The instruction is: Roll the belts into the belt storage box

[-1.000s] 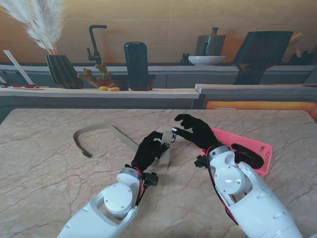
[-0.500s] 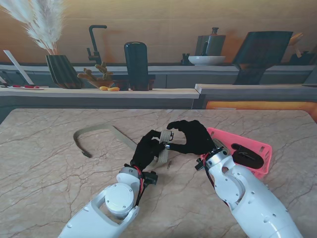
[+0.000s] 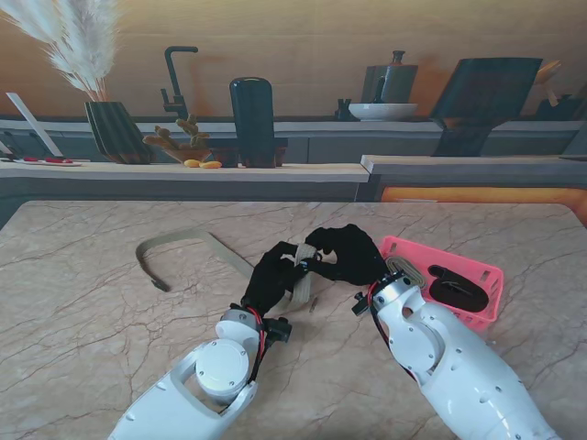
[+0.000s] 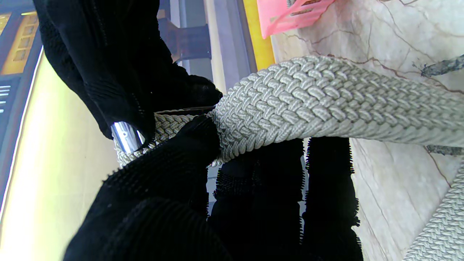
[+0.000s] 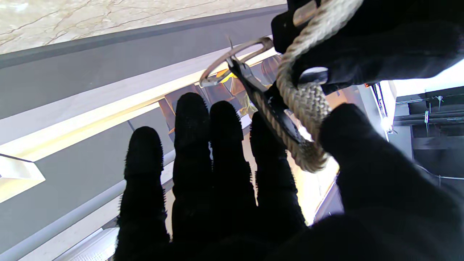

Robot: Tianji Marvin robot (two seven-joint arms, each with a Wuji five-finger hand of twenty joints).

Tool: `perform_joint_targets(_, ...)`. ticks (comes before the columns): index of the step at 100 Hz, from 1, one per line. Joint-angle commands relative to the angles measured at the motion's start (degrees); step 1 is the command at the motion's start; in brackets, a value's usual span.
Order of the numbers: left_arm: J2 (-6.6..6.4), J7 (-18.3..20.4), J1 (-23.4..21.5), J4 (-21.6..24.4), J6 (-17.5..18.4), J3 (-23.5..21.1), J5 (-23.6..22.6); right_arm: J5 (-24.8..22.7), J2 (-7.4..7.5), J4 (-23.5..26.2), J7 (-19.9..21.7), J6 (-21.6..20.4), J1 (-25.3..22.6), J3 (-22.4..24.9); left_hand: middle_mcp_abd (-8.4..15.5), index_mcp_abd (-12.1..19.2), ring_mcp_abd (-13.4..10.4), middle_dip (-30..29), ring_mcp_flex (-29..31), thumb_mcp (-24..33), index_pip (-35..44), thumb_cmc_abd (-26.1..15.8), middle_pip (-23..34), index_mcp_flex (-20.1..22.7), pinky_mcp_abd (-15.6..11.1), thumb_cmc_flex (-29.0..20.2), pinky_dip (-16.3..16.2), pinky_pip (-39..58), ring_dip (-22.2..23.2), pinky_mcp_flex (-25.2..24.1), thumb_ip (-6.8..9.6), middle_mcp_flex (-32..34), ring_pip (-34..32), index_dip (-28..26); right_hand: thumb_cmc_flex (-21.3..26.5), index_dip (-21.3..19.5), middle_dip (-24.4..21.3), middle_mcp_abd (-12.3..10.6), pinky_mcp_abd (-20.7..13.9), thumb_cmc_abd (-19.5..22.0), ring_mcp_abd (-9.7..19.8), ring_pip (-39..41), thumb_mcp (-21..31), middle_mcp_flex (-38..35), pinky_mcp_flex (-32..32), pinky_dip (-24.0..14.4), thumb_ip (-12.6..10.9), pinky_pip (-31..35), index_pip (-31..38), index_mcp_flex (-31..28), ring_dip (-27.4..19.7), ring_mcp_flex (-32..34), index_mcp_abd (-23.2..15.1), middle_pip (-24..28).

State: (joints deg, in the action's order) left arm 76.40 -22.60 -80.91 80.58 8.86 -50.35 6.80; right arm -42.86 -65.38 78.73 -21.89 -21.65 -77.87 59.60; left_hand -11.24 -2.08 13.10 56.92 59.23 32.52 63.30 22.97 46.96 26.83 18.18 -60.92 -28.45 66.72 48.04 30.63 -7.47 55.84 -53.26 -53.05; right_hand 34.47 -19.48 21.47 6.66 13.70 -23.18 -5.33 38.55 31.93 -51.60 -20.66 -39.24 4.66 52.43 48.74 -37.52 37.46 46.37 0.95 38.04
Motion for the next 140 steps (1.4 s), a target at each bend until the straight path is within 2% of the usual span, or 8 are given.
perform_joint_targets(1,0.49,-0.13,0.05,-0.01,0.2,0.24,-0.41,-0.13,-0.72,0.69,-0.17,-0.08,-0.17,-0.82,3.09,5.56,0.18,0.91,-0.94,2.16,2.99,-7.37,0.88,2.9,0.43,-5.73,-0.5,0.32,-0.14,-0.43,4.52,0.13,0.1,-1.39,5.68,2.85,0.46,-0.62,-0.04,1.83,0.23,2.06,2.27,-2.96,-0.3,1.06,1.47,2.15,6.7,-2.0,1.23,2.39,-8.66,1.34)
perform_joint_targets(14,0.51,-0.32,-0.02,0.03,0.3,0.25,-0.61,-1.08,-0.57,1.49,-0.42,0.61,-0.39,-0.85,2.46,5.2,1.11,-0.24,-2.0,2.22,1.98,-5.92,-1.31,2.48,0.41,-5.83,0.09,-0.54,-1.64,-1.34,3.64,-0.15,2.55,0.25,10.57,4.83,0.01,-0.34,0.93,0.29,-0.52,3.45,6.23,-7.39,-1.08,1.53,2.86,2.97,9.15,-6.56,1.47,5.53,-8.34,1.6)
perform_joint_targets(25,0.52,-0.37,-0.08,0.08,0.3,0.22,-0.5,-0.81,-0.63,2.43,-0.27,1.5,-0.97,-0.28,1.86,4.67,2.51,-2.08,-4.03,5.46,-0.04,-1.07,-9.68,1.35,0.65,-3.9,0.49,-2.14,-4.43,-3.29,1.2,0.15,5.3,5.39,10.87,4.37,-0.02,-0.9,0.95,0.22,-0.22,3.56,6.74,-7.77,-0.77,1.74,3.82,3.16,9.72,-6.84,1.5,5.78,-9.78,1.49)
perform_joint_targets(42,0.43,0.19,-0.01,0.0,0.28,0.29,-0.14,-0.47,-1.06,3.35,-2.32,2.18,-1.62,0.86,0.9,4.04,2.67,-4.86,-6.63,9.14,-3.08,3.85,-17.69,-0.17,0.74,4.89,0.47,-3.72,-6.16,-5.43,-0.59,-0.61,7.27,10.88,10.19,1.16,-0.1,-3.71,0.6,1.98,1.69,1.53,4.0,-7.49,0.17,2.7,4.05,3.14,9.74,-5.34,0.49,3.69,-18.01,0.21)
perform_joint_targets(73,-0.14,1.89,0.0,0.29,-0.38,-0.03,-0.12,-3.29,-1.04,4.97,-5.98,-0.38,-2.5,3.03,-0.04,2.66,3.19,-15.15,-10.94,6.21,-11.2,5.36,-12.02,-0.73,1.58,13.09,0.09,-6.6,-8.37,-9.22,-0.38,-8.66,11.61,13.13,9.33,-1.57,-0.1,-4.96,0.69,3.19,3.07,-0.02,1.71,-6.98,1.93,3.71,3.82,1.52,9.59,-3.94,-0.4,2.51,-23.69,-0.64)
perform_joint_targets(91,-0.83,3.59,0.27,0.3,-1.48,-0.18,-1.52,-2.43,-1.09,5.94,-5.15,-1.43,-2.74,4.13,1.65,2.5,2.89,-21.44,-16.61,5.15,-16.82,3.0,-14.27,-1.53,2.57,16.03,-0.63,-7.6,-8.26,-14.62,0.57,-12.29,13.72,13.8,8.98,-2.17,0.44,-5.72,-1.05,3.36,4.86,0.32,1.07,-6.61,0.56,4.01,3.96,1.07,9.24,-3.91,-0.07,3.48,-25.03,-0.33)
perform_joint_targets(115,-2.01,5.23,0.6,0.12,-2.12,-0.37,-6.04,-1.12,-1.3,6.29,-4.55,-0.64,-2.25,4.98,3.64,3.03,0.09,-24.66,-23.57,3.99,-18.91,3.22,-18.68,-0.28,1.07,17.61,-1.44,-9.87,-11.33,-18.72,1.02,-14.42,20.99,14.05,7.38,-0.49,11.42,-2.95,-4.45,1.33,6.12,21.65,4.22,-0.5,-0.86,0.67,5.57,4.69,9.25,-5.51,13.38,0.55,-24.75,17.14)
perform_joint_targets(140,-2.93,6.53,0.28,0.89,-3.64,-1.21,-8.45,2.58,-2.08,7.06,-4.2,0.97,-2.02,5.32,3.14,3.73,-0.48,-28.48,-28.06,-0.17,-20.8,1.73,-22.48,1.21,-1.12,13.2,-0.26,-13.11,-14.79,-20.38,0.0,-17.02,25.98,16.01,7.45,-0.42,10.83,-5.27,-4.23,1.92,6.83,21.42,4.14,-2.99,-0.27,0.1,5.98,4.94,9.61,-5.0,13.36,1.1,-25.08,16.19)
